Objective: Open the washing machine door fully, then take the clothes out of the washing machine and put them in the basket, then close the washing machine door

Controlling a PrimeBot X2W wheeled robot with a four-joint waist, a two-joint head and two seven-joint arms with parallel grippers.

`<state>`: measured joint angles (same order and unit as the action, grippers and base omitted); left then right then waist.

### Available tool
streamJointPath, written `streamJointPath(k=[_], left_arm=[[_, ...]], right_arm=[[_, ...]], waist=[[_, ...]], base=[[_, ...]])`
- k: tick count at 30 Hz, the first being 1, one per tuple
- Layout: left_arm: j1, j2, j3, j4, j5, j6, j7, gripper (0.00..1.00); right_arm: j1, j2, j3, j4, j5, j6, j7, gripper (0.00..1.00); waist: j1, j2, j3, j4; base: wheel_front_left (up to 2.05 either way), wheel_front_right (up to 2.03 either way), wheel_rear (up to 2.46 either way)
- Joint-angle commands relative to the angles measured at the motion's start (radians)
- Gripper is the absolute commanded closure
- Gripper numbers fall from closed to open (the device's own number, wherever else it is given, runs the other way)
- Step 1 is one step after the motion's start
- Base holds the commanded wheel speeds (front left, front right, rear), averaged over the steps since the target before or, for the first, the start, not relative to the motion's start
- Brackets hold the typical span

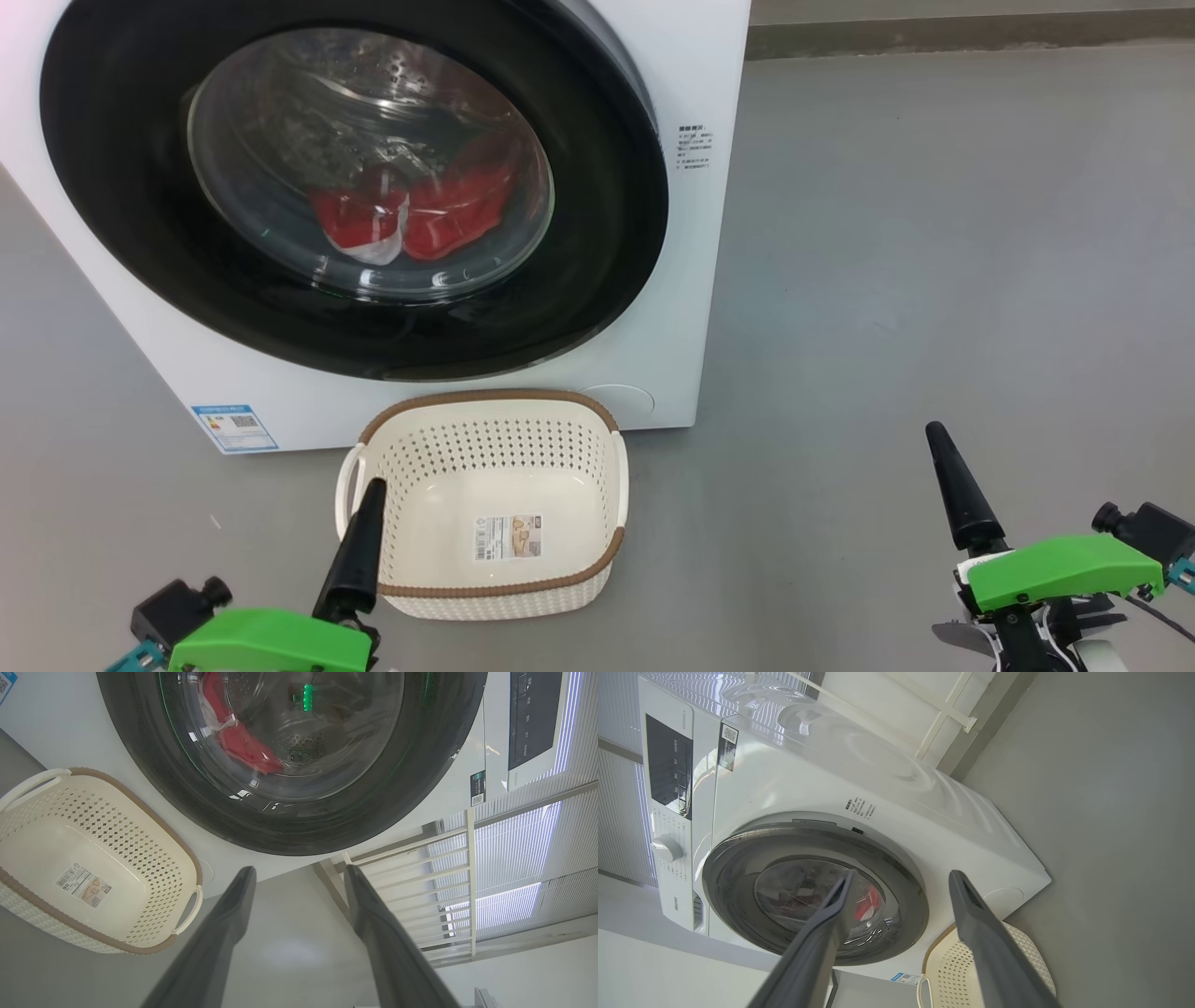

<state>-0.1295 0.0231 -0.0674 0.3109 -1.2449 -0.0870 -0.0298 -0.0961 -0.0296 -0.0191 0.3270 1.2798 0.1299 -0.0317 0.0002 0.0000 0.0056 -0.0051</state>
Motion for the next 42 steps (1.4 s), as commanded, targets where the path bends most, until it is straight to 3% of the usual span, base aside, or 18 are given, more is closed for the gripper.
streamJointPath(k=[1,42], left_arm=[[-0.058,0.015,0.005,-0.032,0.037,0.007,-0.015,0.00],[-0.146,0.022,-0.085,-0.013,0.529,0.124,-0.135,0.00]], right_arm=[[-0.054,-0.010,0.010,-0.030,-0.042,0.000,-0.012,0.00],[-0.114,-0.016,0.048,-0.055,-0.617,0.001,-0.133,0.00]], waist=[[-0.0001,0.0000,0.000,0.000],[-0.0001,0.0000,0.002,-0.012]], base=[[0.00,0.00,0.00],[0.00,0.00,0.00]])
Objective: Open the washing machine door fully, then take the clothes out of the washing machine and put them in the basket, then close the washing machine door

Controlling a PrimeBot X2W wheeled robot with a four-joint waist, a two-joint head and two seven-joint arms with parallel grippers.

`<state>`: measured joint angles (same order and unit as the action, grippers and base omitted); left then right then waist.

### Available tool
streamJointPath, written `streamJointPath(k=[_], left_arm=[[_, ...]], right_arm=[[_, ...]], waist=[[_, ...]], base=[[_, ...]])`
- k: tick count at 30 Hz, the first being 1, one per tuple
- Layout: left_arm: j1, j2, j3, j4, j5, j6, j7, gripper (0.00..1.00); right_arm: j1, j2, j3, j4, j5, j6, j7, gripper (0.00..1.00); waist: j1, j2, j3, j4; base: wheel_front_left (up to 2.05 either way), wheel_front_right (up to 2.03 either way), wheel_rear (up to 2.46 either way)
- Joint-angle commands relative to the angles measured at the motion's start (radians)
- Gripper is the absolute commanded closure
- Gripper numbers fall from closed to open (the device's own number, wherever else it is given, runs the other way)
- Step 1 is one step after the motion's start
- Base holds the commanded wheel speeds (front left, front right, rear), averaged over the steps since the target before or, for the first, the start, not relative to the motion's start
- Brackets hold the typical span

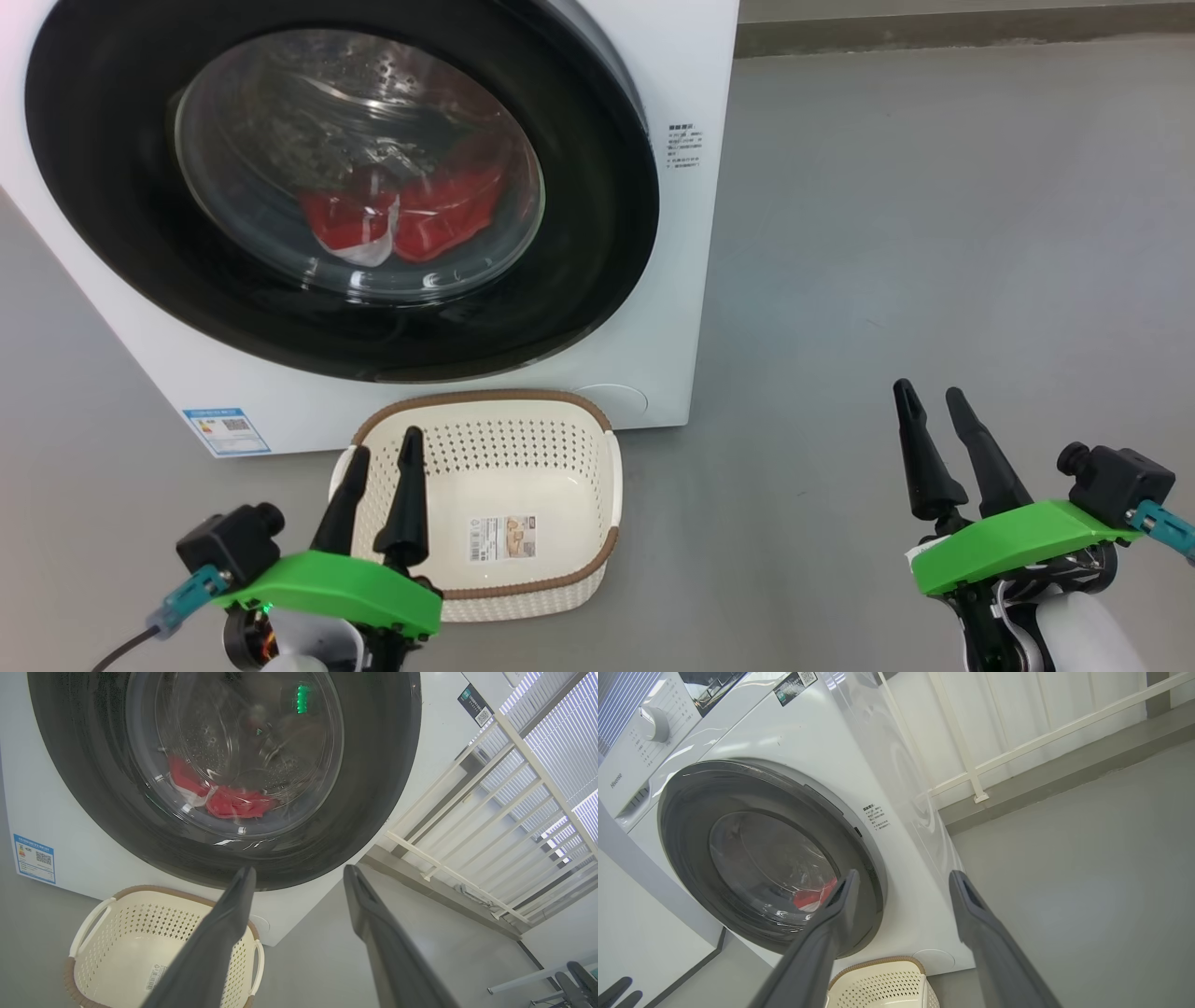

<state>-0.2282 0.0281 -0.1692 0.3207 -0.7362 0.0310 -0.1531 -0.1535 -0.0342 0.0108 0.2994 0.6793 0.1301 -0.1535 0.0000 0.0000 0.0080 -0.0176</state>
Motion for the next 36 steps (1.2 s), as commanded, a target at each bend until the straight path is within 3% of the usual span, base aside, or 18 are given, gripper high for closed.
streamJointPath(k=[1,36], left_arm=[[-0.050,0.017,0.015,-0.021,0.030,0.010,-0.015,0.00],[-0.112,0.022,-0.010,0.009,0.382,0.096,-0.109,0.00]], right_arm=[[-0.058,-0.011,0.019,-0.026,-0.029,0.000,-0.014,0.00],[-0.106,-0.016,0.054,0.006,-0.387,0.001,-0.108,0.00]], waist=[[0.0000,0.0000,-0.001,0.001],[0.0000,0.0000,-0.017,0.001]], base=[[0.00,0.00,0.00],[0.00,0.00,0.00]])
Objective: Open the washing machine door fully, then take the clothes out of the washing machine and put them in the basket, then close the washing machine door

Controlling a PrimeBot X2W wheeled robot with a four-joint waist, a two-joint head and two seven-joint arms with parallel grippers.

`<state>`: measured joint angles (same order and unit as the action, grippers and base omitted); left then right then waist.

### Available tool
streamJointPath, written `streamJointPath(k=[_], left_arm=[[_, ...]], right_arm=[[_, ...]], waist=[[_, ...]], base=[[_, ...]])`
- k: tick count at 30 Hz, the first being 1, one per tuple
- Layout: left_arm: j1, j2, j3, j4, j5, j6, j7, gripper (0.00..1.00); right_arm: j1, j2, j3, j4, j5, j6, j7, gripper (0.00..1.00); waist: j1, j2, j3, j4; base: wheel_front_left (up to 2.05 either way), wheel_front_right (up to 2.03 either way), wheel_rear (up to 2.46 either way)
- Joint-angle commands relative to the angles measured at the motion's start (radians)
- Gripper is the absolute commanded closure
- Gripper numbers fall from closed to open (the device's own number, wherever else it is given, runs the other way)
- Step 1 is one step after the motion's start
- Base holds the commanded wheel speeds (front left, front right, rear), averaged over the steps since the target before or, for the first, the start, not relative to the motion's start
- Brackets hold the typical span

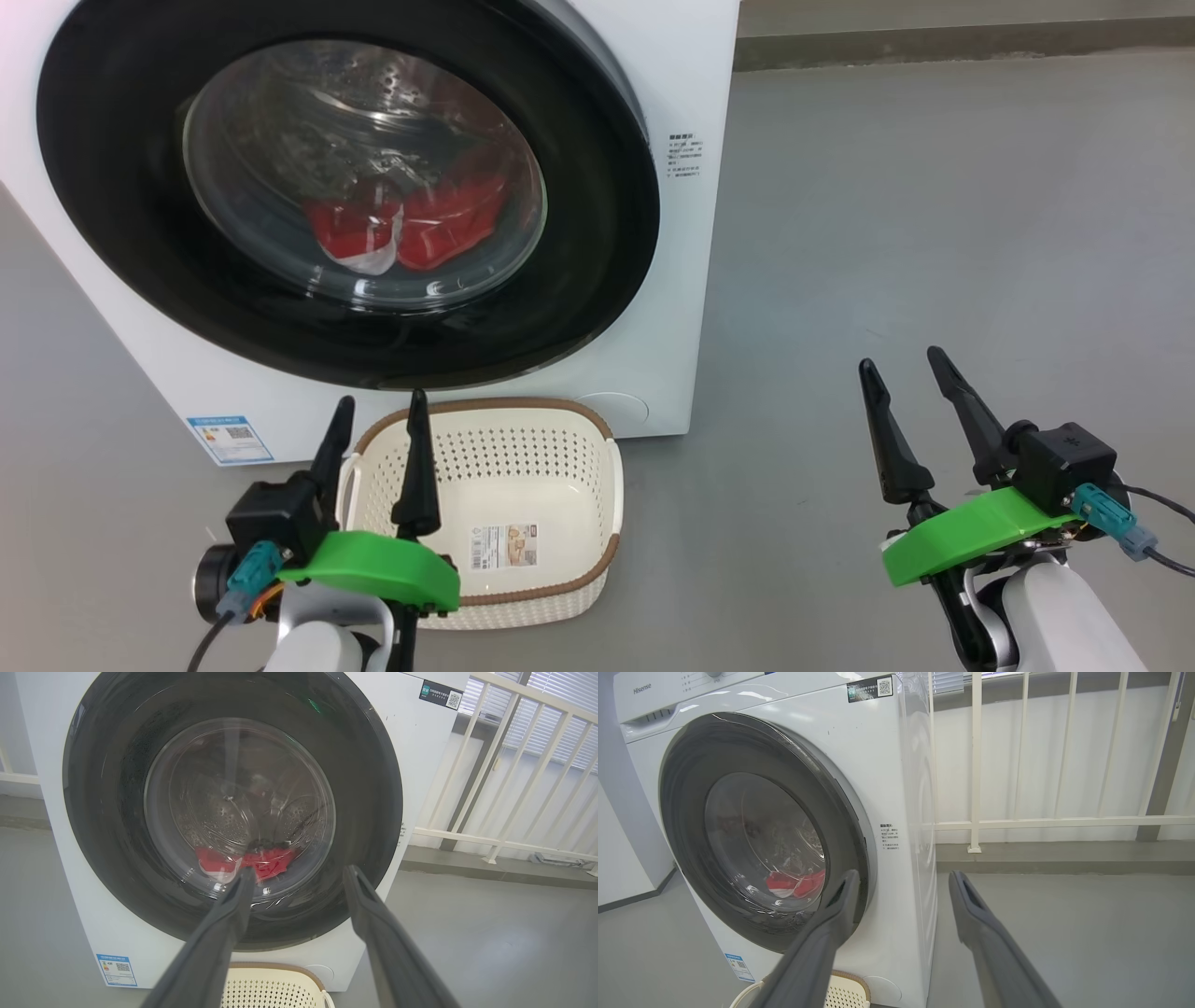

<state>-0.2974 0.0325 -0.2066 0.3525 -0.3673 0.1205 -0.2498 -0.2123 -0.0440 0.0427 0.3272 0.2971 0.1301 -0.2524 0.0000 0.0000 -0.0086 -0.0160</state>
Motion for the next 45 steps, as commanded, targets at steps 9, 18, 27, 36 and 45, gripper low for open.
streamJointPath(k=[9,18,27,36,45], left_arm=[[-0.038,0.018,0.042,-0.025,0.021,0.010,-0.012,0.00],[-0.033,0.018,0.054,-0.029,0.027,0.008,-0.012,0.00],[-0.027,0.018,0.049,-0.034,0.023,0.009,-0.012,0.00],[-0.047,0.018,0.028,-0.057,0.035,0.018,-0.012,0.00],[-0.073,0.018,0.012,-0.120,0.045,0.033,-0.012,0.00]], right_arm=[[-0.047,-0.006,0.016,0.002,0.005,0.001,0.007,0.00],[-0.047,-0.006,0.017,0.011,0.005,0.001,0.023,0.00],[-0.052,-0.006,0.007,0.003,-0.005,0.001,0.035,0.00],[-0.084,-0.006,0.003,-0.013,-0.008,0.001,0.043,0.00],[-0.193,-0.006,0.014,-0.018,-0.022,0.001,0.065,0.58]], waist=[[0.0000,0.0000,-0.006,-0.001],[0.0000,0.0000,-0.012,-0.002],[0.0000,0.0000,0.005,0.003],[0.0000,0.0000,0.066,0.019],[0.0000,0.0000,0.159,0.037]], base=[[0.00,0.00,0.00],[0.00,0.00,0.00],[0.00,0.00,0.00],[0.00,0.00,0.00],[0.00,0.00,0.00]])
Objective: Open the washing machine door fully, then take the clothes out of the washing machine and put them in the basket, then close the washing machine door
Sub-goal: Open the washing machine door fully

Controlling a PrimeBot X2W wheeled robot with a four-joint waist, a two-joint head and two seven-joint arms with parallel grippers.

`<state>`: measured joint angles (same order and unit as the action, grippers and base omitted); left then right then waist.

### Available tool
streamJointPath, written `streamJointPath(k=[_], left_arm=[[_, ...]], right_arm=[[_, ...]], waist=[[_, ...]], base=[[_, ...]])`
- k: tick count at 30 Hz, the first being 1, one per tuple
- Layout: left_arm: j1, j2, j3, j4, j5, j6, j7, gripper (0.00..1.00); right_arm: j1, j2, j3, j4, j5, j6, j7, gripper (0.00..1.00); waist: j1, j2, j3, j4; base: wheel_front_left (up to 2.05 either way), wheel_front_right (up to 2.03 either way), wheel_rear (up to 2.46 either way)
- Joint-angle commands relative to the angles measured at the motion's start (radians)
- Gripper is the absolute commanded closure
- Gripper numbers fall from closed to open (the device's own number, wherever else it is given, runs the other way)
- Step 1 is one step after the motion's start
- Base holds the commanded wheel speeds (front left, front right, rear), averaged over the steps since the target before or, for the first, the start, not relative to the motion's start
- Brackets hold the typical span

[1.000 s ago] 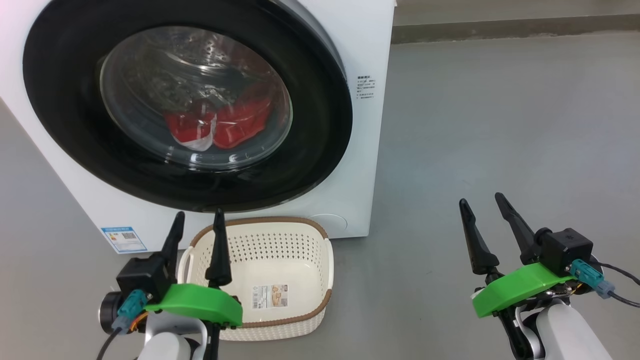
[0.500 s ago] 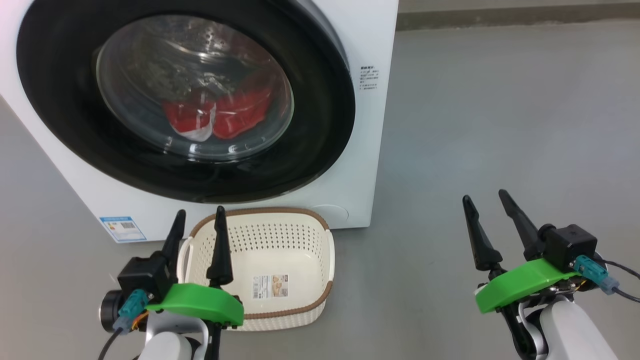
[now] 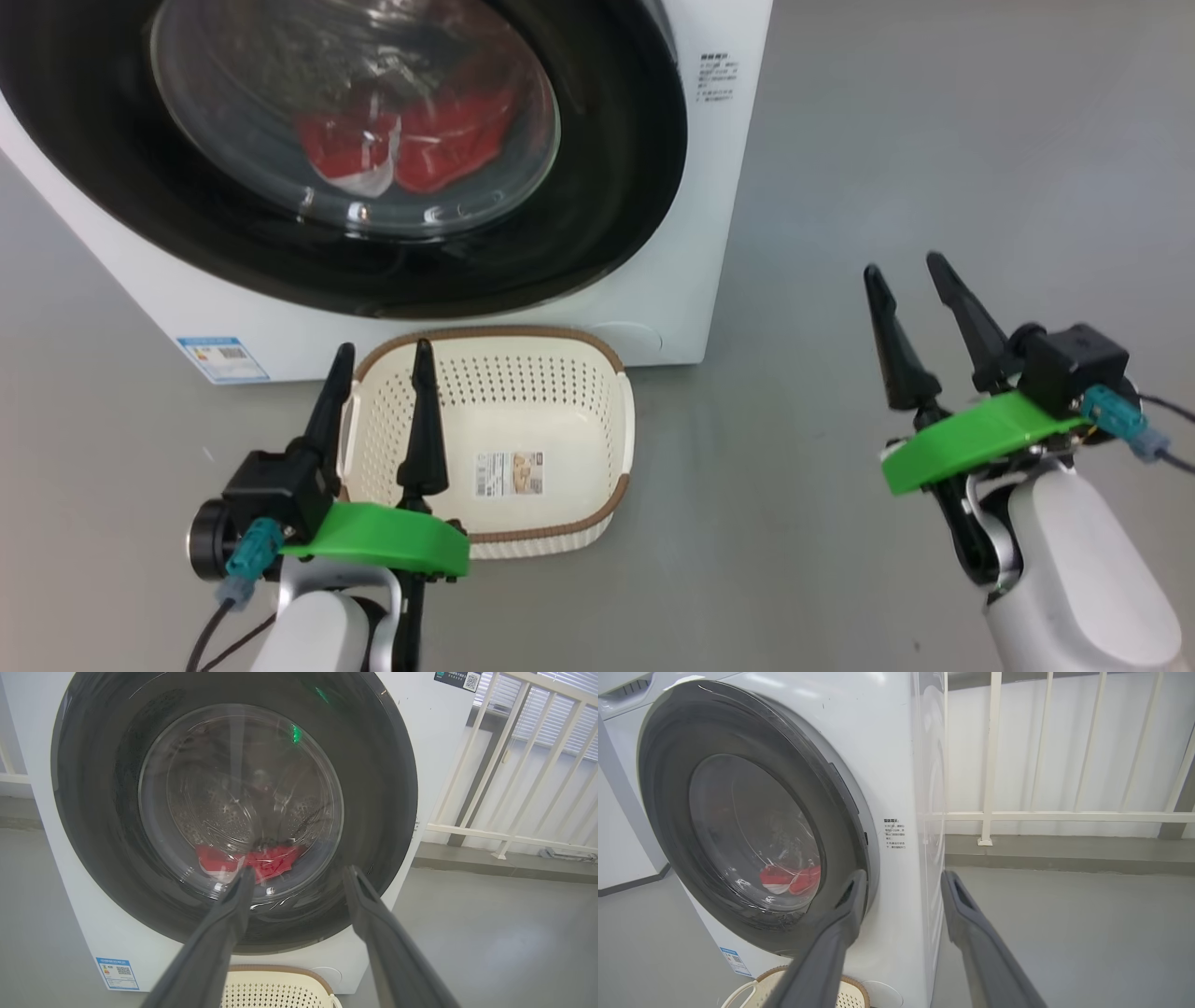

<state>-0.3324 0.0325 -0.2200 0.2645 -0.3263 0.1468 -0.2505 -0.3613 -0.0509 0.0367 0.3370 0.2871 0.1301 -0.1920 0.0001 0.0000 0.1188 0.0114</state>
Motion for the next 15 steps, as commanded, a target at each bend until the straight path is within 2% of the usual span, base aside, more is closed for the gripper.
streamJointPath(k=[1,2,4,5,11,15], left_arm=[[-0.040,0.018,0.022,-0.041,0.004,0.009,-0.011,0.00],[-0.040,0.018,0.022,-0.041,0.004,0.009,-0.011,0.00],[-0.045,0.018,0.012,-0.063,0.004,0.014,-0.011,0.00],[-0.048,0.018,0.008,-0.076,0.004,0.018,-0.011,0.00],[-0.069,0.018,-0.015,-0.160,0.014,0.029,-0.003,0.00],[-0.076,0.018,-0.026,-0.209,0.014,0.033,-0.002,0.00]], right_arm=[[-0.057,0.001,0.021,-0.027,-0.011,0.001,0.007,0.66],[-0.057,0.001,0.021,-0.027,-0.011,0.001,0.007,0.66],[-0.088,0.001,0.020,-0.024,-0.011,0.001,0.011,0.82],[-0.104,0.001,0.021,-0.023,-0.008,0.001,0.013,0.98],[-0.206,0.001,0.003,-0.011,-0.004,0.001,0.014,1.00],[-0.270,0.001,-0.010,0.006,0.048,0.001,0.015,1.00]], waist=[[-0.0001,0.0000,0.043,0.012],[-0.0001,0.0000,0.043,0.012],[-0.0001,0.0000,0.066,0.017],[-0.0001,0.0000,0.079,0.020],[-0.0001,0.0000,0.158,0.041],[-0.0001,0.0000,0.195,0.056]], base=[[0.00,0.00,0.00],[0.00,0.00,0.00],[0.00,0.00,0.00],[0.00,0.00,0.00],[0.00,0.00,0.00],[0.00,0.00,0.00]])
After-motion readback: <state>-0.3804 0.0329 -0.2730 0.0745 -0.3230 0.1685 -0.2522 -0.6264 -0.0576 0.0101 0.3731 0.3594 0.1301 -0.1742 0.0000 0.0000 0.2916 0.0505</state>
